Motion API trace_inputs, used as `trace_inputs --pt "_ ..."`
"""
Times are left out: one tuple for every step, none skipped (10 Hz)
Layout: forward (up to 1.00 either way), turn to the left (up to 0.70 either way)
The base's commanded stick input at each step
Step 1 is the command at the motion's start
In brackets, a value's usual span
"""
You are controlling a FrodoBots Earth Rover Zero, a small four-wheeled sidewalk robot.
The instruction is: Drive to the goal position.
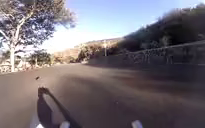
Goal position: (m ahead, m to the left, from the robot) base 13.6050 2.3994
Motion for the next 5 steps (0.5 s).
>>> trace_inputs --pt "0.50 0.00" --pt "0.50 0.00" --pt "0.50 0.00" --pt "0.50 0.00" --pt "0.50 0.00"
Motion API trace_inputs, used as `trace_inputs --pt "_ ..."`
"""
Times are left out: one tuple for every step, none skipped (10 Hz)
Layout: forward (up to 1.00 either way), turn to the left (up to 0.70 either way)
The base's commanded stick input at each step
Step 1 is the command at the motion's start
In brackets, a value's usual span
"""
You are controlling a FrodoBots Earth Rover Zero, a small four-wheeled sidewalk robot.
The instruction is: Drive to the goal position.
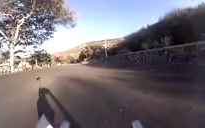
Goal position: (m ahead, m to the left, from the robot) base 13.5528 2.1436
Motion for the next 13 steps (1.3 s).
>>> trace_inputs --pt "0.50 0.00" --pt "0.50 0.00" --pt "0.50 0.00" --pt "0.50 0.00" --pt "0.50 0.00" --pt "0.50 0.00" --pt "0.50 0.00" --pt "0.50 0.00" --pt "0.50 0.00" --pt "0.50 0.00" --pt "0.50 0.00" --pt "0.50 0.00" --pt "0.50 0.00"
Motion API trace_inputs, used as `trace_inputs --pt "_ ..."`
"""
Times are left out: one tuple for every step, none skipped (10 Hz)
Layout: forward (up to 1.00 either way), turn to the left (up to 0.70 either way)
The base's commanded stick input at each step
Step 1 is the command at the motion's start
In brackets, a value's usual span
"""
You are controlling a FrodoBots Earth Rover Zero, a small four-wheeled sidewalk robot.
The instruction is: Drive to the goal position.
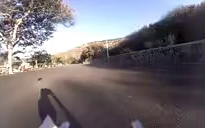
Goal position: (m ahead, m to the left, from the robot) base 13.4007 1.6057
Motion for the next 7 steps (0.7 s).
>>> trace_inputs --pt "0.50 0.00" --pt "0.50 0.00" --pt "0.50 0.00" --pt "0.50 0.00" --pt "0.50 0.00" --pt "0.50 0.00" --pt "0.50 0.00"
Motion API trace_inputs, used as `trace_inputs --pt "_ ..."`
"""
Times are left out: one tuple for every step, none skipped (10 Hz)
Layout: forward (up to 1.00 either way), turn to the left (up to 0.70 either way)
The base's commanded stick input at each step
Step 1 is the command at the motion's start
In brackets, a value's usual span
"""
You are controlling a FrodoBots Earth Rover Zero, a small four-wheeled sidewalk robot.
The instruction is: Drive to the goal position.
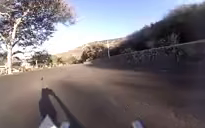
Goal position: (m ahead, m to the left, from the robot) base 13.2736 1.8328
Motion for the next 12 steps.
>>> trace_inputs --pt "0.50 0.00" --pt "0.50 0.00" --pt "0.50 0.00" --pt "0.50 0.00" --pt "0.50 0.00" --pt "0.50 0.00" --pt "0.50 0.00" --pt "0.50 0.00" --pt "0.50 0.00" --pt "0.50 0.00" --pt "0.50 0.00" --pt "0.50 0.00"
